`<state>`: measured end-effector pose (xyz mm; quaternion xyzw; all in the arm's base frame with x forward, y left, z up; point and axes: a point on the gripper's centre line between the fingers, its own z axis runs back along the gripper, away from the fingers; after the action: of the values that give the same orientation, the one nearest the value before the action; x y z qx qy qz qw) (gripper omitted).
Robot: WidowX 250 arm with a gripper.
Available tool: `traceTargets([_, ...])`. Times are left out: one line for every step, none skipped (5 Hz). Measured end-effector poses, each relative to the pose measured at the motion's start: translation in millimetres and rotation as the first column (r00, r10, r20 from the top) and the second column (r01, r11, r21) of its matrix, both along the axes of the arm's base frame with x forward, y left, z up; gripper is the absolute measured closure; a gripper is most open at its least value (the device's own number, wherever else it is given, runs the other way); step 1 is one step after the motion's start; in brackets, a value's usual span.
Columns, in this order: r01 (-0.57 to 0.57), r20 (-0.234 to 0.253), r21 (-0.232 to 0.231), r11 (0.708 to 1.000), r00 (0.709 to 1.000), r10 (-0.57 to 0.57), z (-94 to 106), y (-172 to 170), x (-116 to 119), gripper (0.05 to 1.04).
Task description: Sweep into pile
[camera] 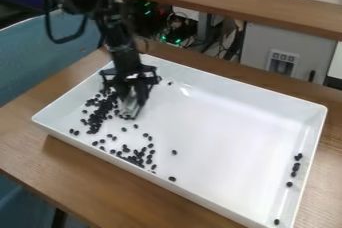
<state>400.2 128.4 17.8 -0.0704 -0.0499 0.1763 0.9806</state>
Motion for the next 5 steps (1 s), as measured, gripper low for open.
traceTargets([-0.049,0.007,0.008,0.999,0.999,0.049,0.7,18,-6,0.692])
traceTargets([-0.030,0.042,0.007,1.000,0.999,0.029,12.2,15,-10,0.692])
traceTargets([0.033,0.108,0.034,0.999,0.994,-0.037,39.4,-13,-2,0.692])
traceTargets([0.140,0.138,0.050,0.989,0.980,-0.146,51.3,-58,8,0.693])
traceTargets([0.225,0.131,0.049,0.973,0.964,-0.230,45.7,-105,10,0.693])
